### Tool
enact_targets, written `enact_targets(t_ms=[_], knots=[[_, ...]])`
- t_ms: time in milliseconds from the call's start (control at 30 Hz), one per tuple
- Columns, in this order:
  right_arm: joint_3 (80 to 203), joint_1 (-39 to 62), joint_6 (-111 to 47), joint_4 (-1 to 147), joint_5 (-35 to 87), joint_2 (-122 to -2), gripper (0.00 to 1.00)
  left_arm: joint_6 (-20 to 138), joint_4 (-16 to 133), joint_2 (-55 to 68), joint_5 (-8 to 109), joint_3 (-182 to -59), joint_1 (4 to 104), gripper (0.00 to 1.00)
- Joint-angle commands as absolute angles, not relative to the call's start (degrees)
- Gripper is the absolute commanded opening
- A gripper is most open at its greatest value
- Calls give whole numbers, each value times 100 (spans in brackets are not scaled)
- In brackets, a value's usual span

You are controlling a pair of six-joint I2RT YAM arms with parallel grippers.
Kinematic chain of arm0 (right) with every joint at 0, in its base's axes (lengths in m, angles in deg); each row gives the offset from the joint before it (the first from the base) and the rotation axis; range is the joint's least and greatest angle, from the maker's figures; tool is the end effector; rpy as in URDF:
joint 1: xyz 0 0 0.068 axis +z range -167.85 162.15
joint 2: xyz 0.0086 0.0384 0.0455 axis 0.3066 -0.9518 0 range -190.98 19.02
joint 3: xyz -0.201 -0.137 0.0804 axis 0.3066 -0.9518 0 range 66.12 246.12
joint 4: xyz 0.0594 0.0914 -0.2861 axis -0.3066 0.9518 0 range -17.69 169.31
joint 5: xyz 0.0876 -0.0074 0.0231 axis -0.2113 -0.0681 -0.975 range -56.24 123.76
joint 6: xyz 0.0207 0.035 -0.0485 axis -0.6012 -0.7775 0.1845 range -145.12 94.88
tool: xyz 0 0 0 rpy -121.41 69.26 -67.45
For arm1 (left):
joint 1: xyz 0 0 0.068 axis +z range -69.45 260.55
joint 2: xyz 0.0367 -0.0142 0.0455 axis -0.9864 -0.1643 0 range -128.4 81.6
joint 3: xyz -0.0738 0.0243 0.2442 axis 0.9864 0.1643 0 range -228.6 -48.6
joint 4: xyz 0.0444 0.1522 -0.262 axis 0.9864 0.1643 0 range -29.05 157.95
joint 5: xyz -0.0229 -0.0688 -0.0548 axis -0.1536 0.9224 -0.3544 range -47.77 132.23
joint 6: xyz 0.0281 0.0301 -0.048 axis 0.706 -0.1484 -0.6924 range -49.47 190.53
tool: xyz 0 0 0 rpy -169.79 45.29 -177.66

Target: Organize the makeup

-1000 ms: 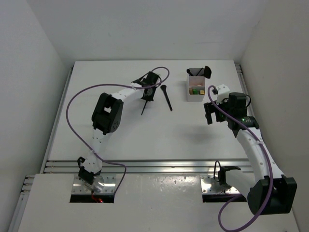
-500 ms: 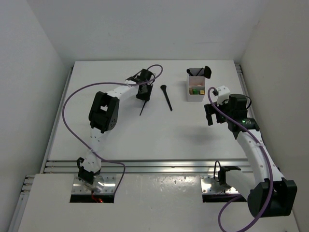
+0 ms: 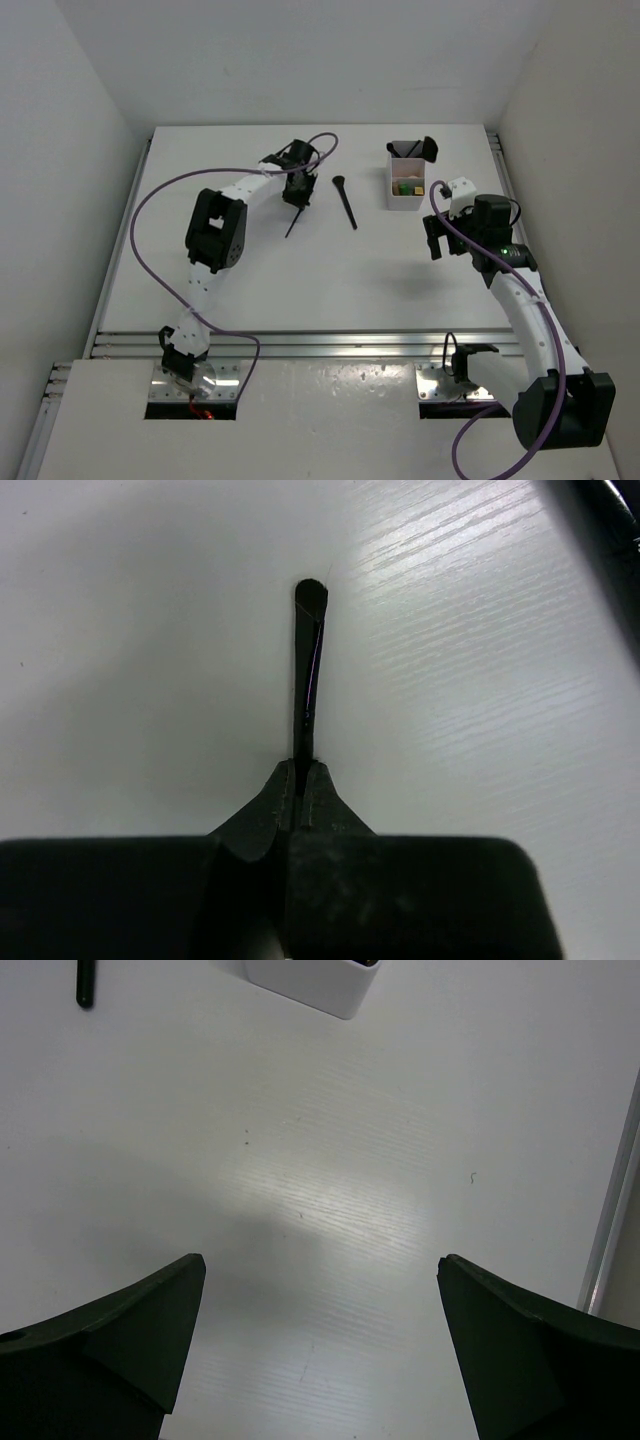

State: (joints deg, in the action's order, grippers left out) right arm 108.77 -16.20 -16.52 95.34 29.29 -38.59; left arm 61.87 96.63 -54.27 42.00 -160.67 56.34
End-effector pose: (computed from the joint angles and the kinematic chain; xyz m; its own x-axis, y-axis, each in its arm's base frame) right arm 0.2818 0.0119 0.2291 -0.5948 -0.1663 -0.7865 -0.1811 0.9809 -0.0705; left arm 0.5028 -0.2258 0.1168 -0.8382 0.2117 -0.5027 0.2853 0.9556 -0.0732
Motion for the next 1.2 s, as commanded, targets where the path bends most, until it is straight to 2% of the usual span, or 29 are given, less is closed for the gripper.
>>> enact_targets(t_ms=[0,133,267,433,600,700,767,933,1000,1167], knots=[[11007,-1609,-1554,9446,3042,-3785,100,5956,10349,-5877,4503,-16012,5804,0],[10998,-1609,-1563,9393,3069,-3820,100,5674,10060,-5438,4680,-16434,5945,0],[10954,-1609,-1650,9209,3156,-3803,100,5673,9175,-4937,4451,-16839,5945,0],[10831,-1636,-1756,9077,3341,-3724,100,6436,7882,-4463,4179,-17165,5797,0],[10506,-1697,-1949,8919,3534,-3486,100,7306,3991,-4127,4204,-16295,5349,0],[10470,-1759,-2002,8945,3561,-3311,100,7658,2385,-4783,4433,-16706,4857,0],[10479,-1759,-2002,9033,3535,-3337,100,7826,1417,-5232,4495,-17391,4531,0],[10567,-1741,-1985,9471,3438,-3293,100,8301,217,-6944,4189,-19076,4065,0],[10611,-1750,-1906,9612,3403,-3266,100,8301,-117,-7176,4039,-19186,4012,0],[10918,-1759,-1782,10122,3288,-3336,100,7880,-655,-7255,3688,-18580,3959,0]])
